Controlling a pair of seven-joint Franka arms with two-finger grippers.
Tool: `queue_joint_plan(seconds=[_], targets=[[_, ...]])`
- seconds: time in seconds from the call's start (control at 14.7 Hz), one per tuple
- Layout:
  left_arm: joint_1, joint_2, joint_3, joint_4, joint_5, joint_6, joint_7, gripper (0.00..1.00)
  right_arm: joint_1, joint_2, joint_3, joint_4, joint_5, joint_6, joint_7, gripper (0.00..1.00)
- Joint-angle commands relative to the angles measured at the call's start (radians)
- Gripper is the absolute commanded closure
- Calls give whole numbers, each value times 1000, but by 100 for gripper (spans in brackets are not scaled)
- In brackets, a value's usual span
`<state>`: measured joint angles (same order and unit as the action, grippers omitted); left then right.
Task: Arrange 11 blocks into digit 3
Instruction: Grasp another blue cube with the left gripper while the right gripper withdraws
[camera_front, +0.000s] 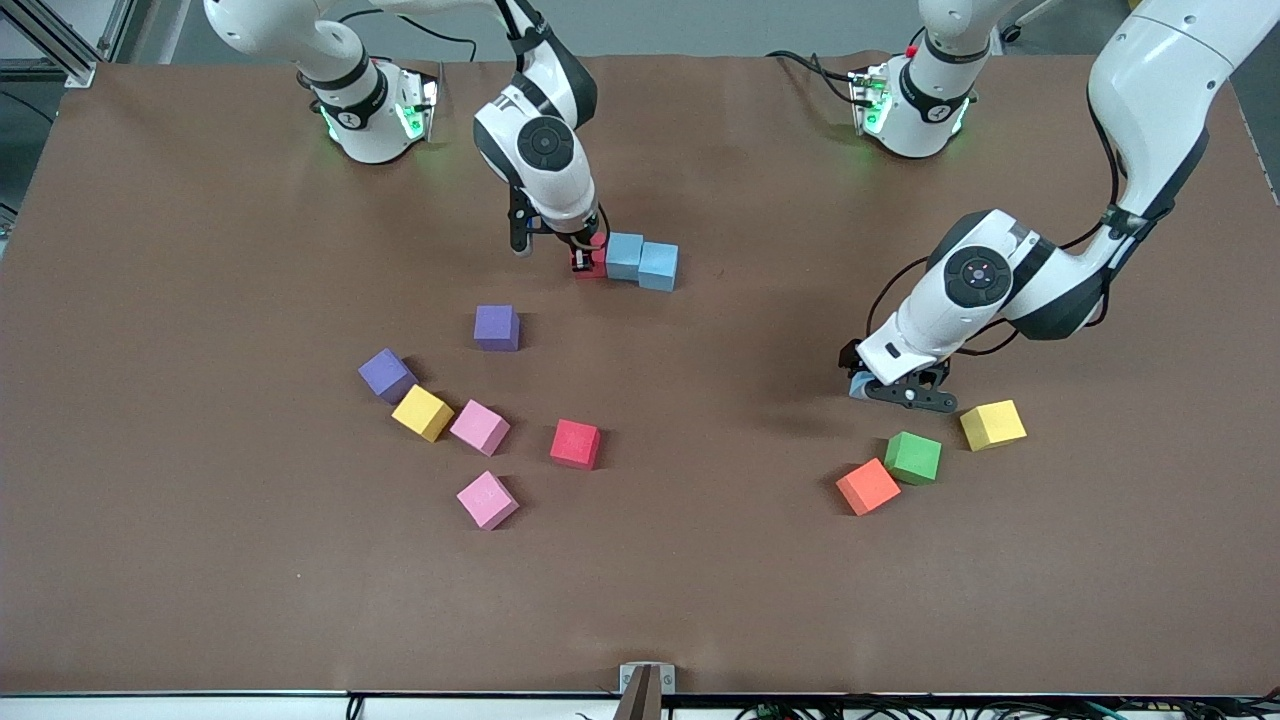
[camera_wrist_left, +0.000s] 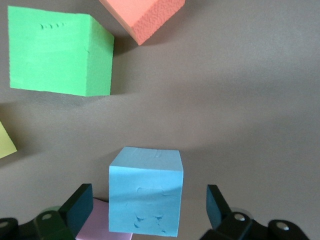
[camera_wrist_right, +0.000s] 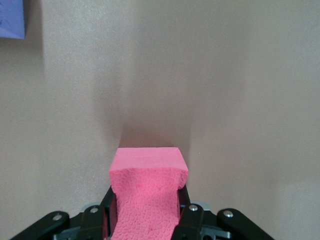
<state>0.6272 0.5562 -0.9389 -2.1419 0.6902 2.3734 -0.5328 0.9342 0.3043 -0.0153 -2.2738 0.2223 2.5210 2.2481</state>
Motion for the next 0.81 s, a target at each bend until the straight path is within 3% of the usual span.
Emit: queue_joint_plan(seconds=[0.0,0.07,0.14,0.34,0.41,0.75], targets=[[14,17,-14,-12,66,15,4,0,5,-22,-2,-24,28,12,5,91],[15,31,-14,-10,95,15,4,0,5,-21,-2,-24,28,10,4,86],[14,50,-12,-9,118,15,4,0,5,-21,-2,-24,28,9,4,71],[14,65,-11,-10,138,15,2,0,5,-21,-2,-21,28,-1,7,12],[12,67,-5,-13,138,12,2,0,5,-21,-2,-21,28,-2,8,3],[11,97,8,-12,195,13,5,0,5,-21,-5,-13,28,-13,7,1]])
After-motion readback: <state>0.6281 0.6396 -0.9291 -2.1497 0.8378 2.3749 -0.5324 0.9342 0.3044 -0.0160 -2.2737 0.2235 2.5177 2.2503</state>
